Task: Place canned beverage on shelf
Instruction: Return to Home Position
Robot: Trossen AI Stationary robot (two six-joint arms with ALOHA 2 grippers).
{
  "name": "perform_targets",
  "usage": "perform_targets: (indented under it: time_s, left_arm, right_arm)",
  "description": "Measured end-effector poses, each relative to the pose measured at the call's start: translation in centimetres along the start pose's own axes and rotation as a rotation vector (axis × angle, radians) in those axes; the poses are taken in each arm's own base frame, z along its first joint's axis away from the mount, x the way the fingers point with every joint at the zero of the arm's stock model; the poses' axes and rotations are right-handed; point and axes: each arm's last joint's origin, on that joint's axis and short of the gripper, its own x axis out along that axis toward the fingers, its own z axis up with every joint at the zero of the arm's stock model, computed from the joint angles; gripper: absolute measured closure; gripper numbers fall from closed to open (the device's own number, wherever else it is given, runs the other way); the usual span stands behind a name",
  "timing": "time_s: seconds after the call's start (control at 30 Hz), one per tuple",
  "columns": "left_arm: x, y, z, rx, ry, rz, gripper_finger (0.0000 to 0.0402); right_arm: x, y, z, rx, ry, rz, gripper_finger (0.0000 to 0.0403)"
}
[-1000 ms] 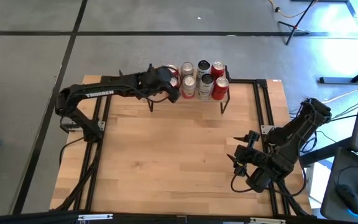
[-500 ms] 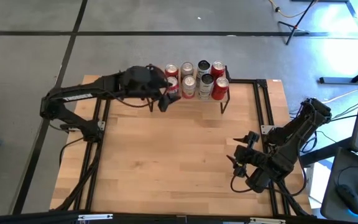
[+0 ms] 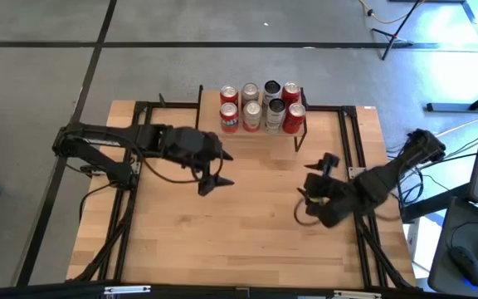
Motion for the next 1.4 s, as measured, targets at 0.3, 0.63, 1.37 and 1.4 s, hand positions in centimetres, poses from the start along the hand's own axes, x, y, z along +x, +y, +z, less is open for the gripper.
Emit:
perform_targets:
  time_s: [0.3, 0.63, 1.37, 1.4]
  left_arm:
    - [1.6, 0.6, -4.3, 0.061, 0.017, -0.033, 0.0034]
    - [-3.0, 2.6, -9.8, 0.031, -0.201, -0.052, 0.0047]
    - [-6.6, 5.4, -17.0, 0.004, -0.23, 0.087, 0.0053]
    - [-6.5, 5.3, -17.0, 0.003, -0.234, 0.087, 0.0053]
  right_arm:
    - [6.7, -3.5, 2.8, 0.051, -0.01, 0.322, 0.0188]
    - [12.5, -6.5, 3.2, 0.267, -0.158, 0.533, 0.0391]
    - [8.7, -9.5, -5.3, 0.463, -0.467, 0.426, 0.0397]
    - [8.6, -9.5, -6.1, 0.468, -0.476, 0.428, 0.0398]
